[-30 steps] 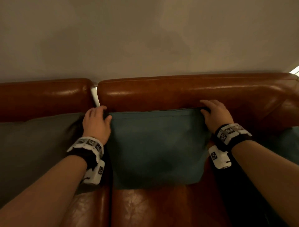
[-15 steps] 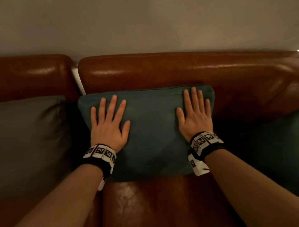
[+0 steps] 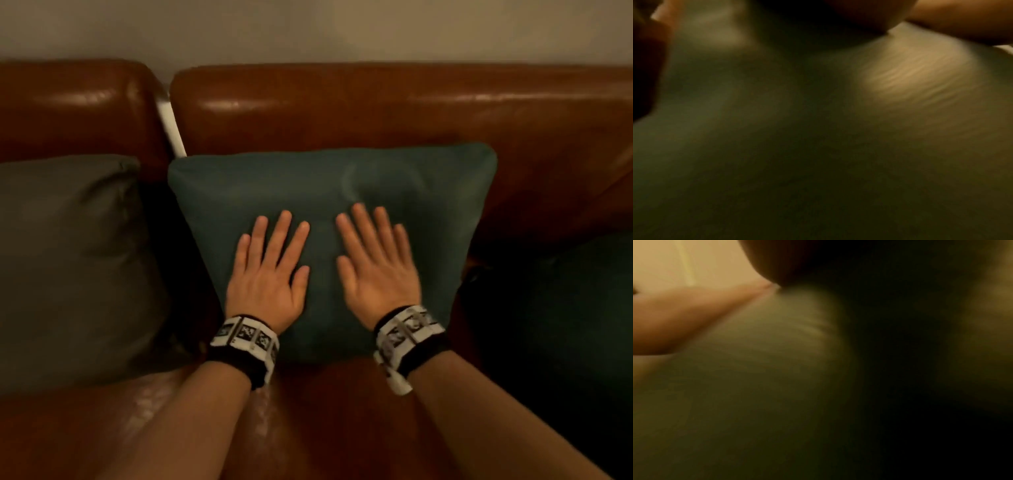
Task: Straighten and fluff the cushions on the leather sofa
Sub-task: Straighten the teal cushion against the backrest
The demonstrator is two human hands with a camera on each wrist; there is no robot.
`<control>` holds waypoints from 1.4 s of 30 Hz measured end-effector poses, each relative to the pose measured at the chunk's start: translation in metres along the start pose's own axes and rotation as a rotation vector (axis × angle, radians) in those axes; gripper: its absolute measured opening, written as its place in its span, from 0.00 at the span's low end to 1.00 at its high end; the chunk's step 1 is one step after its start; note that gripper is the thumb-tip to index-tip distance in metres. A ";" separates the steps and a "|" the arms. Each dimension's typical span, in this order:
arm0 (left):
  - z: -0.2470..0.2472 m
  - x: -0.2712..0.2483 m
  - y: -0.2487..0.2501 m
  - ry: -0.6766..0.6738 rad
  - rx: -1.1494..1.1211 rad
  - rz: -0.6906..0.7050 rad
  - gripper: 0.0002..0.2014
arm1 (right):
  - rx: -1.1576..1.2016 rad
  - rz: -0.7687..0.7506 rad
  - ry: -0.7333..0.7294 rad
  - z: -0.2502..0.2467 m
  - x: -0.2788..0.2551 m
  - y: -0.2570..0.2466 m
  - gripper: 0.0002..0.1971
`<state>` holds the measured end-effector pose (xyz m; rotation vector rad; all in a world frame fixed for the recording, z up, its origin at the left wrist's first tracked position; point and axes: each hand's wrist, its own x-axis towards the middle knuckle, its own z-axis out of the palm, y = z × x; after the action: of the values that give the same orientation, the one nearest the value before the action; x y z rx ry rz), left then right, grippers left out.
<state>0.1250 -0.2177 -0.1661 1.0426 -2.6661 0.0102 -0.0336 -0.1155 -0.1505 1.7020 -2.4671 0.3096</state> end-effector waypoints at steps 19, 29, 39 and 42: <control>0.056 -0.090 0.000 -0.092 0.011 0.079 0.34 | -0.103 -0.122 0.129 0.059 -0.075 -0.003 0.31; 0.044 -0.135 -0.025 -0.162 -0.101 -0.289 0.38 | -0.016 0.094 0.137 0.039 -0.111 0.017 0.31; 0.069 -0.168 -0.035 -0.287 -0.259 -0.494 0.40 | -0.250 -0.340 -0.039 0.013 -0.094 0.060 0.33; 0.059 -0.167 -0.022 -0.242 -0.376 -0.581 0.40 | -0.037 -0.402 0.051 -0.024 -0.066 0.017 0.31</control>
<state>0.2414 -0.1292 -0.2676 1.7073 -2.3091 -0.7402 -0.0257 -0.0439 -0.1439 2.0858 -2.0168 0.2539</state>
